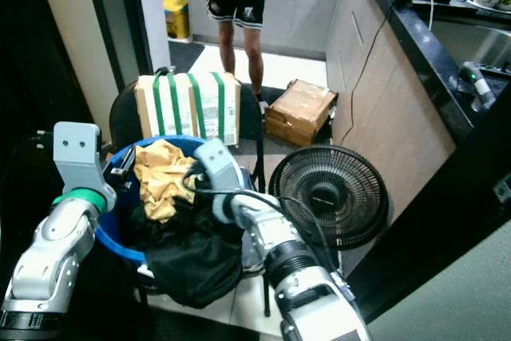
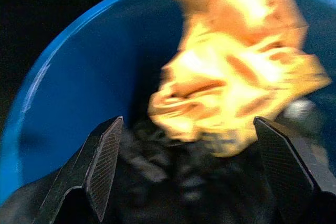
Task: Clothes washing
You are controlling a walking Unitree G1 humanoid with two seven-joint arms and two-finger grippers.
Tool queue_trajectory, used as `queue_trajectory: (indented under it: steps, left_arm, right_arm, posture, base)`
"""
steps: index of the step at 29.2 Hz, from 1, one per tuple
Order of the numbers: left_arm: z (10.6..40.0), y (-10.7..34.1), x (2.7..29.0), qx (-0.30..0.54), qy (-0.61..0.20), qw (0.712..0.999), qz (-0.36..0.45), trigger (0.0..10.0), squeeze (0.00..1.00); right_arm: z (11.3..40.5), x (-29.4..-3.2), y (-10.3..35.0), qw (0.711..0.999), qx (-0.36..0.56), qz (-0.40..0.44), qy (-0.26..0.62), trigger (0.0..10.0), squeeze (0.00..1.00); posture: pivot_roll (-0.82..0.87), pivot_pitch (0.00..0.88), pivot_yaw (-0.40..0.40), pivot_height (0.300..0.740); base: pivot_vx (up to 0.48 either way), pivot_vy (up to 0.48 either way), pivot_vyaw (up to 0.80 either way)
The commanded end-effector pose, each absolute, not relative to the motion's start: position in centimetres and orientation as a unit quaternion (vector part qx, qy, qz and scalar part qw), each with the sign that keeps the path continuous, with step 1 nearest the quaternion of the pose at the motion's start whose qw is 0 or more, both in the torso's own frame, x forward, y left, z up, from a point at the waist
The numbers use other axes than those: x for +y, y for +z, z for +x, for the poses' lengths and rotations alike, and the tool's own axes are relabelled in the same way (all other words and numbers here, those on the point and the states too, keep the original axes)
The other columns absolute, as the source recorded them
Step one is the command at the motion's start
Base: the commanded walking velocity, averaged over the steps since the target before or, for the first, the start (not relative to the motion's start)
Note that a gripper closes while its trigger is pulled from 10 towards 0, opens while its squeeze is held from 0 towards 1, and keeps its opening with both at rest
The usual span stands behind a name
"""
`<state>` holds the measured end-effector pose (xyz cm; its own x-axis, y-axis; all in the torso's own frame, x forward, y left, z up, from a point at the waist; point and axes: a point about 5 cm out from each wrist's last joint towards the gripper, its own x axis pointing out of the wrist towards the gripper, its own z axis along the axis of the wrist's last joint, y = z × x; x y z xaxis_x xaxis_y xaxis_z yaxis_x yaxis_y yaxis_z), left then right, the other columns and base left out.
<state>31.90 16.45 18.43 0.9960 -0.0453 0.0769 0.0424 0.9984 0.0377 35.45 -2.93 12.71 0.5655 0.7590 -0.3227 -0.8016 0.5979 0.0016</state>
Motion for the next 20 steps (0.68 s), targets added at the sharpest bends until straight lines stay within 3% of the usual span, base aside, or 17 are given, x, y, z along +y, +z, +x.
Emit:
queue_trajectory:
  steps: [1,9,10,11,12,13,15,19,20]
  left_arm:
    - [31.7,18.2,16.4,-0.031,-0.032,0.999,0.028,10.0,0.0]
    - [31.6,18.3,15.7,-0.027,-0.071,0.997,0.034,10.0,0.0]
    - [31.6,18.3,15.4,-0.025,-0.083,0.996,0.036,10.0,0.0]
    - [31.6,18.3,15.2,-0.024,-0.093,0.995,0.039,10.0,0.0]
    - [31.6,18.3,15.2,-0.024,-0.093,0.995,0.039,10.0,0.0]
    - [31.6,18.3,15.0,-0.024,-0.1,0.994,0.039,10.0,0.0]
    - [31.6,18.3,14.9,-0.024,-0.104,0.993,0.041,10.0,0.0]
    - [31.6,18.6,14.7,-0.028,-0.119,0.991,0.054,10.0,0.0]
    - [31.6,18.6,14.7,-0.028,-0.119,0.991,0.054,10.0,0.0]
  right_arm:
    - [34.7,-2.7,11.4,0.86,0.18,-0.11,0.465,10.0,1.0]
    - [34.0,-3.5,9.4,0.827,0.253,-0.17,0.472,10.0,1.0]
    - [34.0,-3.8,9.1,0.823,0.264,-0.176,0.471,10.0,0.55]
    - [33.9,-4.0,8.8,0.819,0.27,-0.187,0.471,10.0,0.36]
    - [33.9,-4.0,8.8,0.819,0.27,-0.187,0.471,10.0,0.36]
    - [33.9,-4.2,8.6,0.814,0.275,-0.2,0.471,10.0,0.0]
    - [33.8,-4.4,8.4,0.804,0.273,-0.229,0.477,10.0,0.0]
    - [33.0,-5.1,7.9,0.739,0.262,-0.343,0.517,10.0,0.0]
    - [33.0,-5.1,7.9,0.739,0.262,-0.343,0.517,10.0,0.0]
  posture:
    - [0.13,0.053,0.018,0.74]
    - [0.13,0.052,0.023,0.74]
    - [0.13,0.052,0.023,0.74]
    - [0.13,0.043,0.035,0.74]
    - [0.13,0.043,0.035,0.74]
    - [0.13,0.043,0.035,0.74]
    - [0.13,0.043,0.035,0.74]
    - [0.13,0.043,0.035,0.74]
    - [0.13,0.043,0.035,0.74]
  base:
    - [0.0,0.0,0.0]
    - [0.0,0.0,0.0]
    - [0.0,0.0,0.0]
    - [0.0,0.0,0.0]
    - [0.0,0.0,0.0]
    - [0.0,0.0,0.0]
    - [0.0,0.0,0.0]
    - [0.0,0.0,0.0]
    - [0.0,0.0,0.0]
